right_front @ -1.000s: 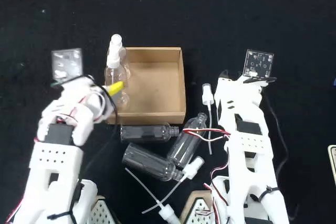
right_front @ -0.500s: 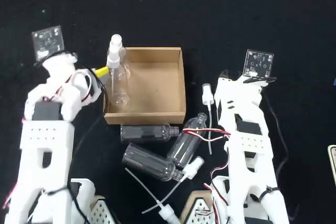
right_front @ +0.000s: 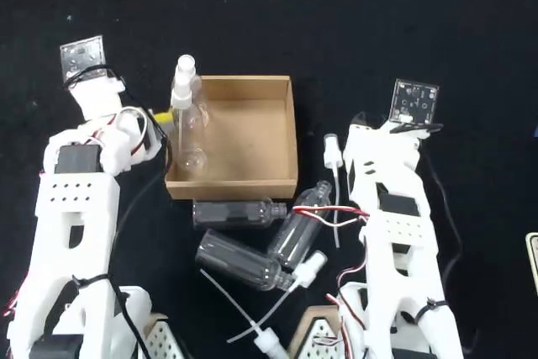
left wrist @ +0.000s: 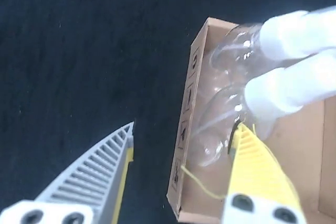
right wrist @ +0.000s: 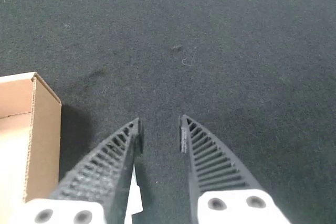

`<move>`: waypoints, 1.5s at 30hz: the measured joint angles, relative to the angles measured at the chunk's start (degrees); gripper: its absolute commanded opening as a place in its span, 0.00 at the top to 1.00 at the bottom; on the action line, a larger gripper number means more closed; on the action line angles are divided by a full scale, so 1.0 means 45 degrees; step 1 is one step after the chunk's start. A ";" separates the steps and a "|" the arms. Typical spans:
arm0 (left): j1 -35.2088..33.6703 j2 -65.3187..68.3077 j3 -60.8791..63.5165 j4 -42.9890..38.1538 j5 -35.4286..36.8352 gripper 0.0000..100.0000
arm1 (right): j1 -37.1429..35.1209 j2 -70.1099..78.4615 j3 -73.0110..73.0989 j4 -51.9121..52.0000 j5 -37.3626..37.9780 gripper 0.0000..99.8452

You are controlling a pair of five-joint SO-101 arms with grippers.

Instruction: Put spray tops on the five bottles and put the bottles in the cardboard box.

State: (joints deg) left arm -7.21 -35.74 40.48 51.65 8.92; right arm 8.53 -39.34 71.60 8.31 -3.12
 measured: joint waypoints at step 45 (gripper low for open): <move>0.1094 0.0117 0.1524 0.0039 -0.0625 0.72 | 0.0000 0.0000 0.0000 0.0000 0.0000 0.90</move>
State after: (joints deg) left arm -2.29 -35.21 47.34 51.82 6.11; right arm 8.53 -39.34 71.60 8.31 -3.12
